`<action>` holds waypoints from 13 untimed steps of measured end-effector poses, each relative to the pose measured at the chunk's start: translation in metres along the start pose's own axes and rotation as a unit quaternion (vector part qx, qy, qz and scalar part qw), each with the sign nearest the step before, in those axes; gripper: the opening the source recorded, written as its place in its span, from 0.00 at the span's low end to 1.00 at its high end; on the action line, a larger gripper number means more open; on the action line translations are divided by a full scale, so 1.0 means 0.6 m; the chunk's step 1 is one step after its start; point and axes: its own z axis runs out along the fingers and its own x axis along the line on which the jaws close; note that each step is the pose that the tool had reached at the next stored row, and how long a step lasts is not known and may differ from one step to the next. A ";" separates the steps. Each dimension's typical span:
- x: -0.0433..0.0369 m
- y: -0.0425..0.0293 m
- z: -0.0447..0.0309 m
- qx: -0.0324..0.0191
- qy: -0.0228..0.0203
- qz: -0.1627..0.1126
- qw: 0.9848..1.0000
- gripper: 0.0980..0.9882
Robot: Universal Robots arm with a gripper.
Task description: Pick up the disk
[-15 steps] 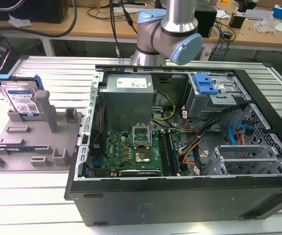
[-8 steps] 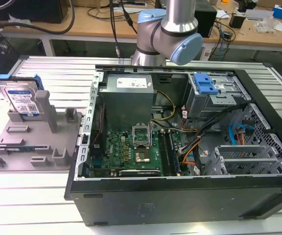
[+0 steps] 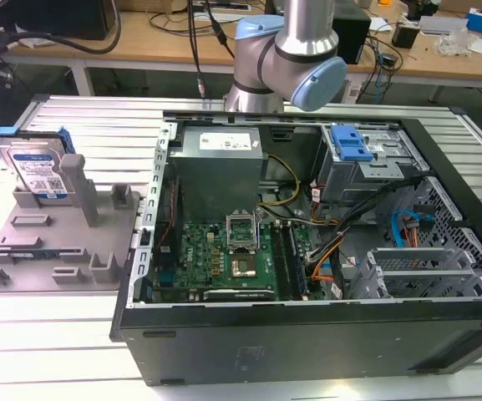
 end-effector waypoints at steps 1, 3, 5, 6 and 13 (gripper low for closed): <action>0.000 0.000 0.000 0.000 0.000 -0.009 1.000 0.01; 0.000 0.000 0.000 0.000 0.001 -0.031 1.000 0.01; 0.000 0.000 0.001 0.000 0.003 -0.069 0.998 0.01; 0.000 0.000 0.001 0.000 0.003 -0.081 0.997 0.01; 0.000 0.000 0.003 0.000 0.007 -0.180 0.984 0.02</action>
